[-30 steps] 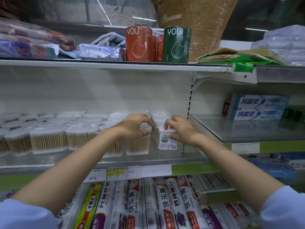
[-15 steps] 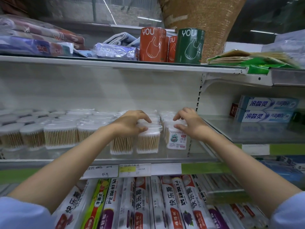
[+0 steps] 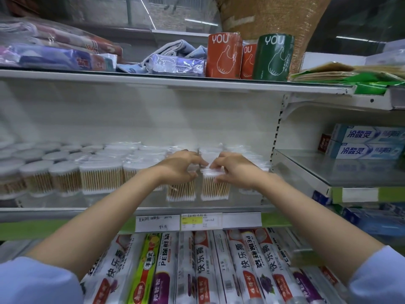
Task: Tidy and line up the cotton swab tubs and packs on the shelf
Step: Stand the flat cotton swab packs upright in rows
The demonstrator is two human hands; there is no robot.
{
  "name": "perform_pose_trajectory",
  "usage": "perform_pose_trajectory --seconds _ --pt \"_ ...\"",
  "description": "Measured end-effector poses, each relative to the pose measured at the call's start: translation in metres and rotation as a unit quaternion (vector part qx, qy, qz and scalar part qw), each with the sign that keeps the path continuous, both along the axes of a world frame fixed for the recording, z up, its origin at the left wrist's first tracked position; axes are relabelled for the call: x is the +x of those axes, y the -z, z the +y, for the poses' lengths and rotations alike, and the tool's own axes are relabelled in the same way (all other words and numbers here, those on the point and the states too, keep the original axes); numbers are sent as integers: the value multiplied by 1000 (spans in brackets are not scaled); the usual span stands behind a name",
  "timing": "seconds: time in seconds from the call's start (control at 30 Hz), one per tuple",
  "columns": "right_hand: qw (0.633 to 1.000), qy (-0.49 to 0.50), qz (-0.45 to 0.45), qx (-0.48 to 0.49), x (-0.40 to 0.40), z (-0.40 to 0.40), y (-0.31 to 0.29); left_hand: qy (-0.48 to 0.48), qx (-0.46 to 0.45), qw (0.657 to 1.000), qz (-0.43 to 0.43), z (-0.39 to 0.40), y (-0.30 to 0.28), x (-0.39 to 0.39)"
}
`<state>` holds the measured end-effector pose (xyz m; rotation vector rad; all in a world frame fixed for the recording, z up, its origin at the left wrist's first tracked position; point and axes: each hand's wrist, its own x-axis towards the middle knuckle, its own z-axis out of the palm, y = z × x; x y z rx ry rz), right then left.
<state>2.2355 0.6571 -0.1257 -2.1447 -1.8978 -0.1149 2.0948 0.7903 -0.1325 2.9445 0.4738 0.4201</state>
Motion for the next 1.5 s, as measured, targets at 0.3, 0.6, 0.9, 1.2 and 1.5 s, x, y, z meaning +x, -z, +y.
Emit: perform_pose_trajectory --seconds 0.3,0.6,0.9,1.2,1.5 --pt "999 -19 28 -9 0 -17 -6 -17 3 999 27 0 1 0" --pt "994 68 74 -36 -3 -16 -18 -42 -16 998 44 -9 -6 4" --pt "995 -41 94 9 4 -19 -19 -51 -36 998 32 -14 -11 2" --pt "997 -62 -22 33 13 -4 11 -62 -57 996 18 -16 -12 -3" --pt "995 -65 11 69 17 -9 16 -100 -85 985 -113 -15 1 -35"
